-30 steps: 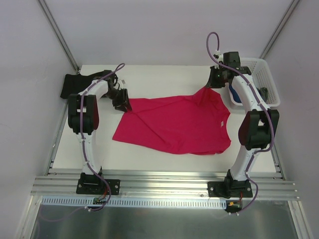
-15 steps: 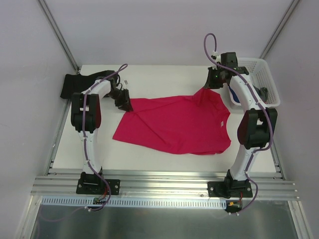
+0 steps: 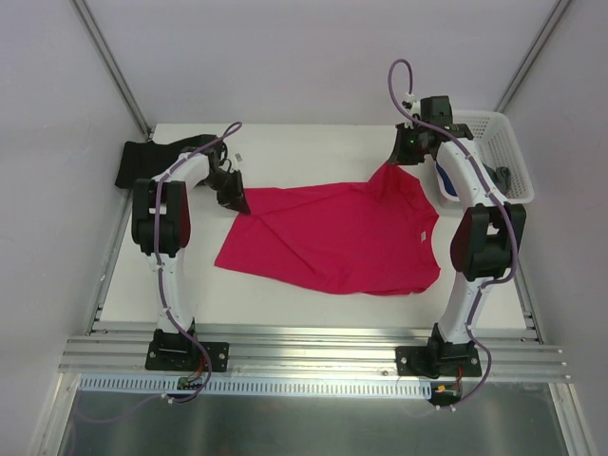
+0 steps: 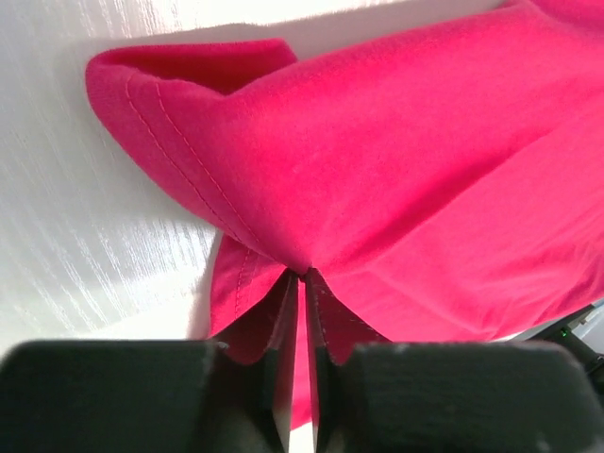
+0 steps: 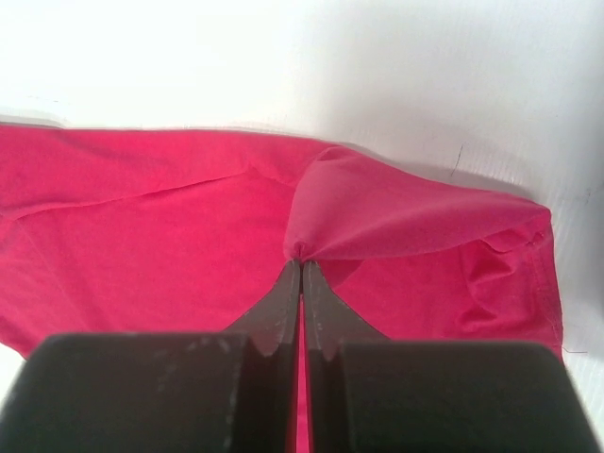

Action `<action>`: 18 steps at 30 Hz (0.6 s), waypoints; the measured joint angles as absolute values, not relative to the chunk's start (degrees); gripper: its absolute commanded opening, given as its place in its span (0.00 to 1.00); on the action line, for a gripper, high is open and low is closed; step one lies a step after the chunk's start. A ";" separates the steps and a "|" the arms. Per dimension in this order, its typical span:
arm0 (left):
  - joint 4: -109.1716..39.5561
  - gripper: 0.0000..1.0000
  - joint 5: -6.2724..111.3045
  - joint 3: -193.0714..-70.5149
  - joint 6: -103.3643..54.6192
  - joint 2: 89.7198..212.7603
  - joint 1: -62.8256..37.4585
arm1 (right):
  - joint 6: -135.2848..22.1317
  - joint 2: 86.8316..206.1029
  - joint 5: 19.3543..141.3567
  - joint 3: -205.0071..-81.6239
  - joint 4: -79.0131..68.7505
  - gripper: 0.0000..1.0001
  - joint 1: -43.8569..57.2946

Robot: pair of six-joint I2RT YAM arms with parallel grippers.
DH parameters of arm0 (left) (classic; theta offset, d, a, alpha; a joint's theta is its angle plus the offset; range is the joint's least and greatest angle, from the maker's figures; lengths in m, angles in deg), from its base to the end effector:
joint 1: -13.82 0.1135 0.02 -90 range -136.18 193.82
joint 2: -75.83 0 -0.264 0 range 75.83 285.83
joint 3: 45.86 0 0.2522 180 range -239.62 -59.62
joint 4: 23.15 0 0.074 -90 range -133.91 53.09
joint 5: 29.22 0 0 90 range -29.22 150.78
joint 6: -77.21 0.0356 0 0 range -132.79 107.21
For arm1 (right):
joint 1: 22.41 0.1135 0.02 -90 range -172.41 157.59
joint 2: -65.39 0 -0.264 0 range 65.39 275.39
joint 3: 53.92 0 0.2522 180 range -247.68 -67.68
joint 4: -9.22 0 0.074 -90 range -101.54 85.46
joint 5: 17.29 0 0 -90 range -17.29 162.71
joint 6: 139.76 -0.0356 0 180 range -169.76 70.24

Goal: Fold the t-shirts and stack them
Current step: Flatten the tshirt out

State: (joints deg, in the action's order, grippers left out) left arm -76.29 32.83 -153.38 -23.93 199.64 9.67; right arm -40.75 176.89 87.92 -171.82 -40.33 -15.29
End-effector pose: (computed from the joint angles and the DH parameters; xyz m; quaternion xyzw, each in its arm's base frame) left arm 0.4436 -0.0489 0.1634 -0.0152 0.9557 -0.2586 0.1401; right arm 0.4418 0.0646 0.3131 -0.1797 0.8931 0.1149 0.3960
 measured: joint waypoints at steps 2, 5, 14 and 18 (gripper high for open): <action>-76.31 0.00 32.96 -153.34 -23.99 199.21 9.67 | -40.75 177.11 87.92 -172.15 -40.33 0.01 -15.29; -76.26 0.00 33.34 -153.23 -23.93 198.44 9.67 | -40.75 177.11 87.92 -172.17 -40.17 0.01 -15.29; -76.61 0.00 34.54 -153.20 -23.64 197.76 9.78 | -40.70 177.11 87.85 -172.17 -40.09 0.01 -15.29; -79.13 0.00 37.03 -156.09 -21.48 197.22 9.83 | -40.51 176.98 87.26 -172.17 -40.06 0.01 -15.42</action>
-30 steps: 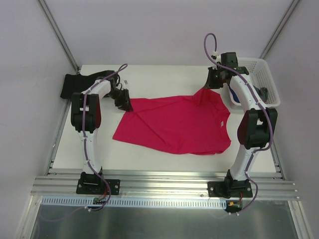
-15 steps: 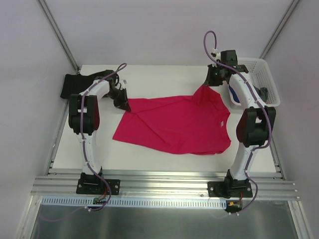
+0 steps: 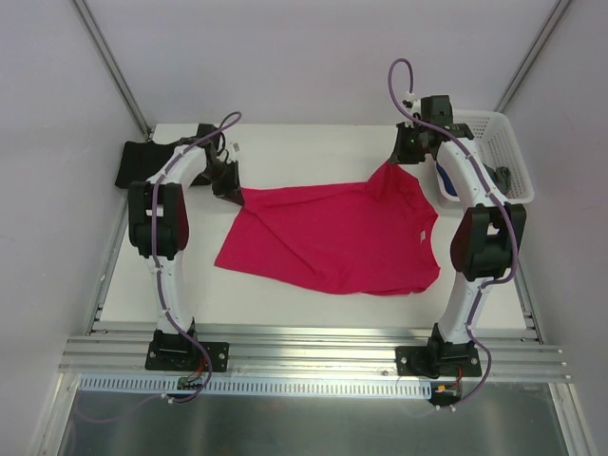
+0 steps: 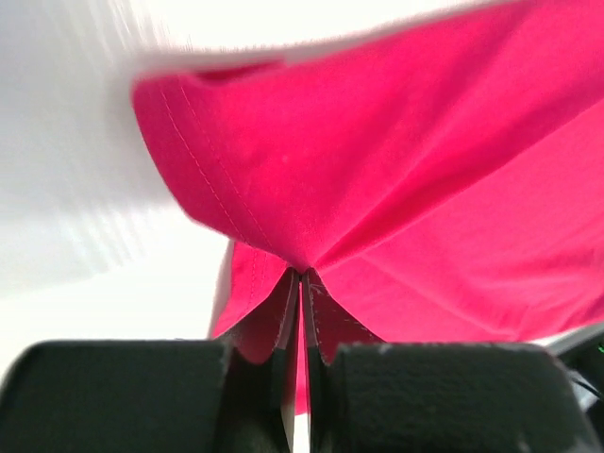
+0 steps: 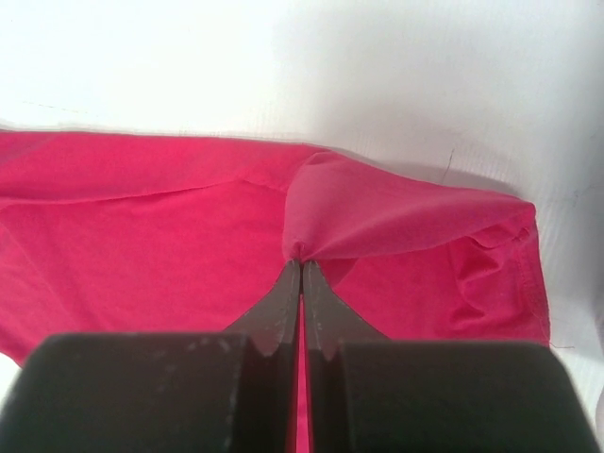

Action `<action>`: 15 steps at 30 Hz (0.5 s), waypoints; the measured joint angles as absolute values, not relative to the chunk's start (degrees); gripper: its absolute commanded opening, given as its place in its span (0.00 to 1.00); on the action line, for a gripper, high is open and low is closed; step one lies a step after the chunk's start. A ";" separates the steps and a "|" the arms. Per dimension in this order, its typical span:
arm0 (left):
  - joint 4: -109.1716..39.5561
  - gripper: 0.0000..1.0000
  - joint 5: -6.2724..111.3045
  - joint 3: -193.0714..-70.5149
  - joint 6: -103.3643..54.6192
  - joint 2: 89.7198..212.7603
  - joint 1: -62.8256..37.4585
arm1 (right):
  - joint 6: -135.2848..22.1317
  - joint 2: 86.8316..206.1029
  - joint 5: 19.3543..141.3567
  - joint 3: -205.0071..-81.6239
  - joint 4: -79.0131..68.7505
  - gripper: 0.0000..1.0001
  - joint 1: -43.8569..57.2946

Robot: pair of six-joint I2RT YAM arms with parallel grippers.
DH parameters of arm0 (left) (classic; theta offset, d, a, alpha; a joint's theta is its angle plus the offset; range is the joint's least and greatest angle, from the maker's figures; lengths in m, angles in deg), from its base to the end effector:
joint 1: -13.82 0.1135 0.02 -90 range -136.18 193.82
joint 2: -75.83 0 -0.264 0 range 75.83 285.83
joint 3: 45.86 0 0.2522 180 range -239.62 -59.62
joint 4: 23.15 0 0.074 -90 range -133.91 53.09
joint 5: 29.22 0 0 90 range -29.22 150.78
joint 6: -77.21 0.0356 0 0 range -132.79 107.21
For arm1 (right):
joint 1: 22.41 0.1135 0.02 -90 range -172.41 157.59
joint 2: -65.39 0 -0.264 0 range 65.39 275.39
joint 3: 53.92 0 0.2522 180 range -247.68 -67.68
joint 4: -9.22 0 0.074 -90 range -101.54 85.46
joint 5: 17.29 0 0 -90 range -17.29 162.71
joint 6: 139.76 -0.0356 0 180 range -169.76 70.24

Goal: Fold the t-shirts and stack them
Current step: Flatten the tshirt out

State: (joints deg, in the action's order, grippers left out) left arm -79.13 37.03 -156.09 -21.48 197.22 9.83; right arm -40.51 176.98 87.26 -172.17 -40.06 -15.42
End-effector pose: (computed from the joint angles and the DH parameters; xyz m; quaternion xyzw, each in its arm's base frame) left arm 0.4443 -0.0454 0.1918 0.0014 0.9601 -0.2219 0.1705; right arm 0.4430 0.0633 0.3148 -0.1787 0.8921 0.1081 0.4008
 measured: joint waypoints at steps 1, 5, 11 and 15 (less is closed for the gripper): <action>-79.92 0.00 37.84 -158.06 -20.56 197.19 10.02 | -40.48 176.91 87.06 -172.17 -40.06 0.01 -15.47; -80.72 0.00 39.35 -166.49 -17.72 196.41 10.85 | -40.16 176.45 86.80 -173.37 -40.17 0.01 -16.01; -81.27 0.02 40.26 -171.17 -14.90 192.50 12.08 | -39.06 174.03 85.97 -177.79 -40.11 0.01 -17.06; -82.76 0.07 40.26 -171.21 -12.93 190.35 12.43 | -37.58 169.76 84.83 -178.62 -39.93 0.01 -17.35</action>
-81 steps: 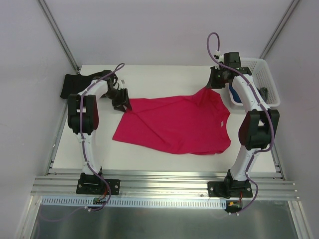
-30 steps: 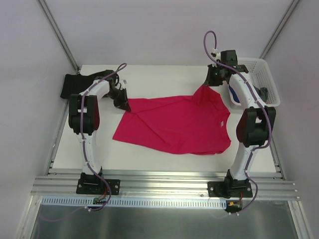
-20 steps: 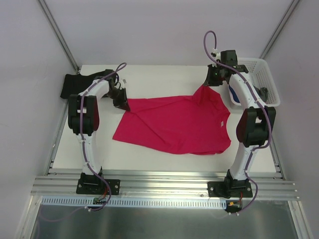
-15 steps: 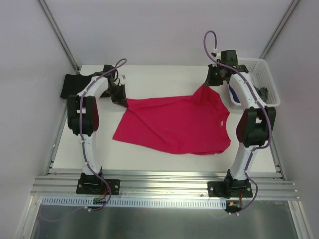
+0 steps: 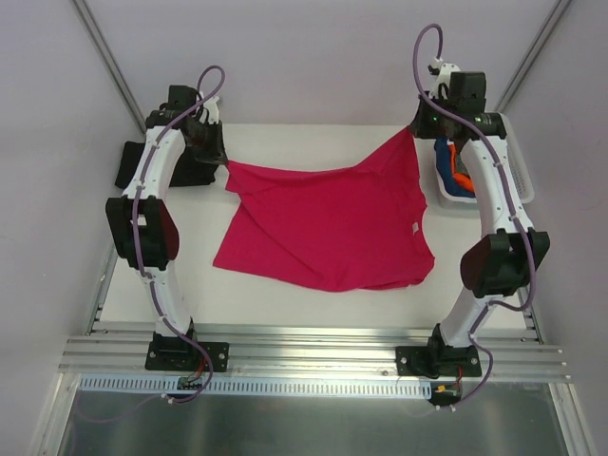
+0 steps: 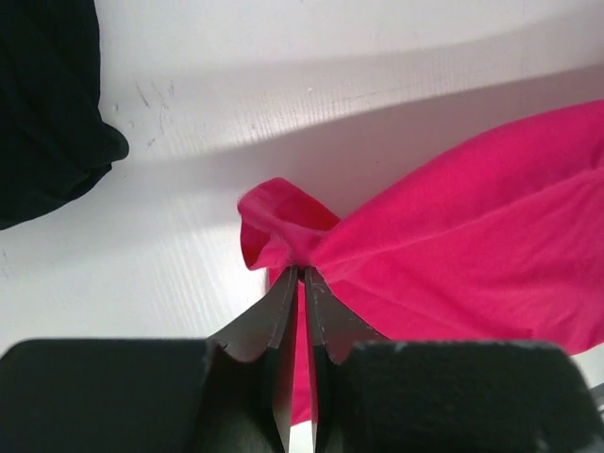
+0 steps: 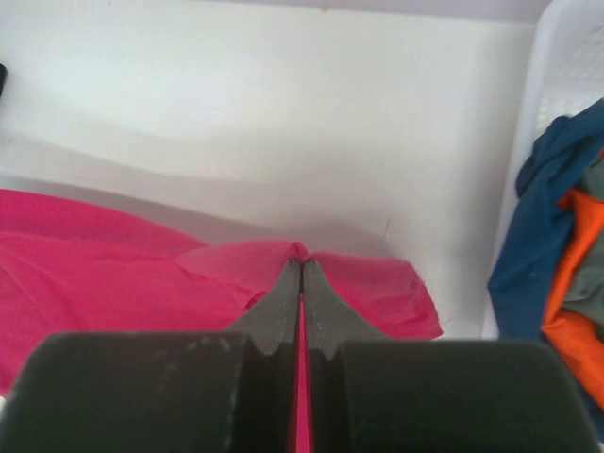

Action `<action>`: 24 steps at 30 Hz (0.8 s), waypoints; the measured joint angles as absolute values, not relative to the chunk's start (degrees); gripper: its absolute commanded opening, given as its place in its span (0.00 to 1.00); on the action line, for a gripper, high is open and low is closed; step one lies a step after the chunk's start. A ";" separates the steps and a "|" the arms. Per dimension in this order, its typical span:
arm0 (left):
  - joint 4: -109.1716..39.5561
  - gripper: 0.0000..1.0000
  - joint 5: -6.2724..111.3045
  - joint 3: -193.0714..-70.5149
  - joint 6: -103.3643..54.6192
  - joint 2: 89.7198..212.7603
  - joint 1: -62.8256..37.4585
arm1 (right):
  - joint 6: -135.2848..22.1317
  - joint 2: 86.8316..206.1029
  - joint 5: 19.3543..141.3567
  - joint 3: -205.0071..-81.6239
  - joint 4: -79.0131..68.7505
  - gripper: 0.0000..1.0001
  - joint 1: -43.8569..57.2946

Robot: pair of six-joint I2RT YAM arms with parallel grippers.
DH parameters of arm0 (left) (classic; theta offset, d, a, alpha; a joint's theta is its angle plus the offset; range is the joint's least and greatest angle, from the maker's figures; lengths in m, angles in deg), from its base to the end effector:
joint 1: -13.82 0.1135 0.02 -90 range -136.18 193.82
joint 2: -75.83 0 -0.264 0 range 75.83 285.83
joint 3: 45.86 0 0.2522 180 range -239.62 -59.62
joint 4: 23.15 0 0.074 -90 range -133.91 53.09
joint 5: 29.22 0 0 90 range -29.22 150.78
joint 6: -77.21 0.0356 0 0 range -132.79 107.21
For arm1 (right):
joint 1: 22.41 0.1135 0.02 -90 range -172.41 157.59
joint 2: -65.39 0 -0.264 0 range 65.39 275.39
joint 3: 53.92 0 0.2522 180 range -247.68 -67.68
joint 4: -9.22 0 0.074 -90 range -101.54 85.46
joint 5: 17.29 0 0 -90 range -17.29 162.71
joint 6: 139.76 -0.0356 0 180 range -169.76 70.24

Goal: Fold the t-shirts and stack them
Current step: Flatten the tshirt out

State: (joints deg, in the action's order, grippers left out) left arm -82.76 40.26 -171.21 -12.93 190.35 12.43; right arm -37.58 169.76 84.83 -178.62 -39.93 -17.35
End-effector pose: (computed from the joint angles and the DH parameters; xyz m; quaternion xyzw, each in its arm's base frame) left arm 0.4476 -0.0233 0.3203 0.0727 0.9203 -0.1713 0.3441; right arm 0.4151 0.0443 0.4044 -0.1814 0.8383 0.0593 0.5107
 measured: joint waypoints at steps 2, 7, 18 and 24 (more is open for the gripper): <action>-83.17 0.09 40.24 -171.24 -11.73 189.63 12.43 | -36.96 167.56 84.42 -178.62 -39.91 0.01 -17.46; -83.50 0.11 40.24 -171.35 -10.18 188.15 12.43 | -36.20 163.49 83.68 -177.63 -39.71 0.00 -19.03; -83.65 0.69 36.68 -167.06 -13.13 190.27 12.27 | -36.44 161.87 84.11 -169.81 -39.08 0.01 -20.32; -83.61 0.43 34.36 -173.62 -13.74 202.31 9.85 | -36.31 163.45 84.00 -167.60 -38.88 0.01 -19.49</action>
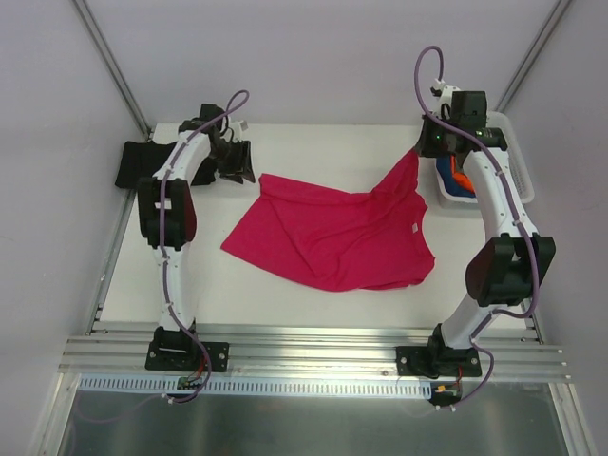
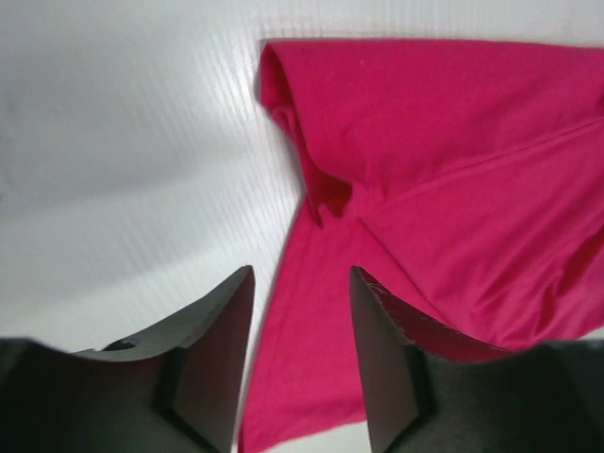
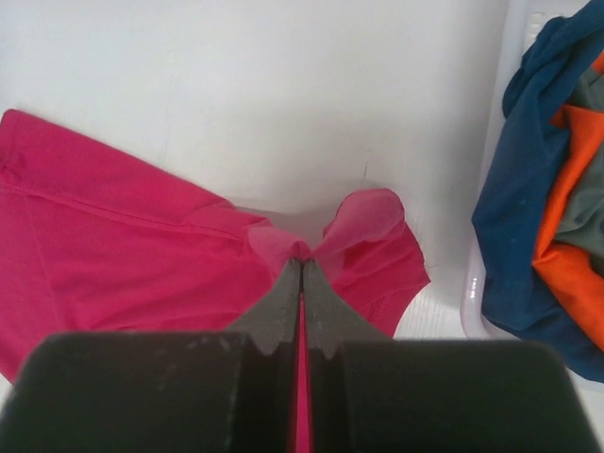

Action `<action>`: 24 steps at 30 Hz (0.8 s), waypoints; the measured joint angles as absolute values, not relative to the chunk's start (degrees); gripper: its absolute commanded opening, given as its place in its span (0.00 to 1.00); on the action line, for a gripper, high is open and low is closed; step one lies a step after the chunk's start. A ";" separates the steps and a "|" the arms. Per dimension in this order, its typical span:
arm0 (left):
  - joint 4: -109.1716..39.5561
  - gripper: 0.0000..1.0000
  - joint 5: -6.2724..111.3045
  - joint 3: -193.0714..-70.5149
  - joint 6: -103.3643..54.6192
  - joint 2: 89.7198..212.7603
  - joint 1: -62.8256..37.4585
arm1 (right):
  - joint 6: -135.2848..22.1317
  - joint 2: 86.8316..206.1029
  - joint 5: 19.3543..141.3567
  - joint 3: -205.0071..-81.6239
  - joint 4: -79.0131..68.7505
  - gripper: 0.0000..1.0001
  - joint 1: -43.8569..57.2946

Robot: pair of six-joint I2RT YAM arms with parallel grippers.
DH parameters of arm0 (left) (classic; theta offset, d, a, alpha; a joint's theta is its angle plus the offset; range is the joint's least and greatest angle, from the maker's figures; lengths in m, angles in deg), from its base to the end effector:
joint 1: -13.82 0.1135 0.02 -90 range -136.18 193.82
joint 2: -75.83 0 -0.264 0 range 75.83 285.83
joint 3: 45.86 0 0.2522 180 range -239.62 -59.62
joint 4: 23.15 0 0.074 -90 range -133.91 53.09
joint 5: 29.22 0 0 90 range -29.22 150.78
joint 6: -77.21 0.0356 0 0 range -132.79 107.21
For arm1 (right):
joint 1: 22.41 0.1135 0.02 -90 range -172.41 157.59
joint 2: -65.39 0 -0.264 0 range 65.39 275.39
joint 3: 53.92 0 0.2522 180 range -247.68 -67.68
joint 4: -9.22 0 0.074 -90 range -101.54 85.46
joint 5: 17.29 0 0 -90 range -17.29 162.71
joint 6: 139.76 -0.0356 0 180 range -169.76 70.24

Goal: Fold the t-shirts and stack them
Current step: Flatten the tshirt out

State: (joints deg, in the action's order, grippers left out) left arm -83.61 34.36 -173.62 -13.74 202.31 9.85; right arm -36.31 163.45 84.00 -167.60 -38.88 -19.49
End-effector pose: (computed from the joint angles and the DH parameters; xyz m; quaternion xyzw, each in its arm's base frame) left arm 0.4811 -0.0493 0.2405 0.0854 0.9366 -0.2312 0.2490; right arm 0.3909 0.0269 0.3843 -0.1710 0.8568 0.0419 0.4847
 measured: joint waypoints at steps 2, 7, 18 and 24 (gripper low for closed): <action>-82.93 0.41 34.17 -176.22 -13.68 206.48 8.67 | -36.13 163.75 83.81 -166.81 -38.82 0.01 -18.70; -82.67 0.42 33.75 -178.86 -13.79 212.30 5.96 | -35.54 163.86 83.76 -165.48 -38.84 0.01 -16.36; -82.23 0.41 33.20 -179.48 -13.87 212.56 4.30 | -35.43 163.91 83.65 -165.26 -38.77 0.01 -15.93; -82.21 0.40 34.28 -179.50 -13.85 212.56 4.19 | -35.59 164.65 83.70 -165.26 -38.60 0.01 -15.95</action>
State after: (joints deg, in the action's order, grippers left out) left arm -82.21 34.28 -179.50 -13.85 212.56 4.19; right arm -35.59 164.65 83.70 -165.26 -38.60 -15.95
